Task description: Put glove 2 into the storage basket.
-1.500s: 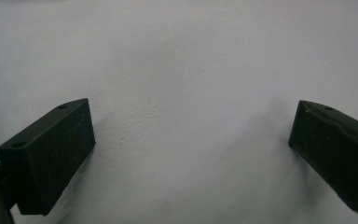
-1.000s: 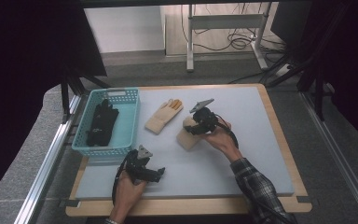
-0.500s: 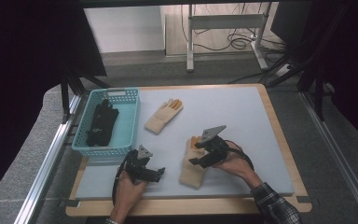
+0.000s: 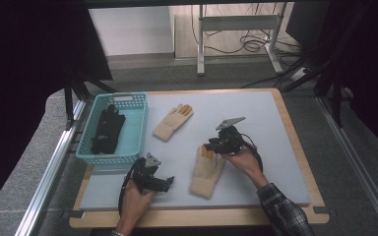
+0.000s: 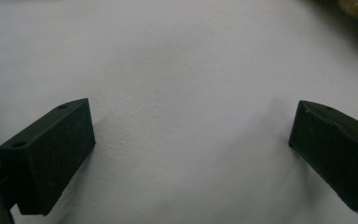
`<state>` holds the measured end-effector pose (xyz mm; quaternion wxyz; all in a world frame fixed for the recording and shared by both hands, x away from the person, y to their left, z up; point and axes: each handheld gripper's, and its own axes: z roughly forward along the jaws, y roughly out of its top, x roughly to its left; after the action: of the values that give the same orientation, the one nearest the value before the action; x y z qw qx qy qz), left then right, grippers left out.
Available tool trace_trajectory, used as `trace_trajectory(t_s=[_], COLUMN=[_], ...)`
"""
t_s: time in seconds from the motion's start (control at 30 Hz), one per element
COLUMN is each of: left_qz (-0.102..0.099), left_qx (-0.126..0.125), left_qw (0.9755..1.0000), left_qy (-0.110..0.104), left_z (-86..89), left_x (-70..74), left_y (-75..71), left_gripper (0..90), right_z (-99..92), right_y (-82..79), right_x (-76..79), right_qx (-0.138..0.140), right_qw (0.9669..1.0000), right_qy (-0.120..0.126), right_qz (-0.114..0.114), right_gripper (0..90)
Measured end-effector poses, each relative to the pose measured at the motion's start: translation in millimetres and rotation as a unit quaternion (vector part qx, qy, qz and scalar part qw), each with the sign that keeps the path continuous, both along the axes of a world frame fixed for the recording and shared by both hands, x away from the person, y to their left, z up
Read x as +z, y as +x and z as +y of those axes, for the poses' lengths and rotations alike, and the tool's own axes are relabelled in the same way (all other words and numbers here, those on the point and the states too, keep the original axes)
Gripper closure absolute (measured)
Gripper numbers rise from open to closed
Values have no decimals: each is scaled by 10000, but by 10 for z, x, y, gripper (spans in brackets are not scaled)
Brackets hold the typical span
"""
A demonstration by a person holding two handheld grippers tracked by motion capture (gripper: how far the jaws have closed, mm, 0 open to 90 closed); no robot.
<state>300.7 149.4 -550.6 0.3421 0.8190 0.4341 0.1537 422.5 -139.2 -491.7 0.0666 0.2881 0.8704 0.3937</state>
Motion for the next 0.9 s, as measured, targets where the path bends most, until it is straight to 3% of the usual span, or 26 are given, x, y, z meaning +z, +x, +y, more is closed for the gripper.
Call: trace_trajectory(t_s=[0.23,0.53,0.77,0.9], left_qz=[5,0,-2,-2], left_qx=[-12,2,-2,-1], left_qw=[10000,10000,10000,10000], left_qy=[21,-12,-7,-11], left_z=[3,0,0,0], left_x=[1,-1,-1,-1], left_y=[1,0,0,0], left_gripper=[4,4,4,4], right_z=[404,846,1144,1253], right_y=[296,669,877,940], right_x=[-2,-36,-146,-287], right_qx=[-175,-449,-648,-735], right_qw=[9998,9988,9977,9968], right_qy=[104,179,61,-172], right_qz=[-30,-110,-210,-279], right_gripper=[687,600,516,475])
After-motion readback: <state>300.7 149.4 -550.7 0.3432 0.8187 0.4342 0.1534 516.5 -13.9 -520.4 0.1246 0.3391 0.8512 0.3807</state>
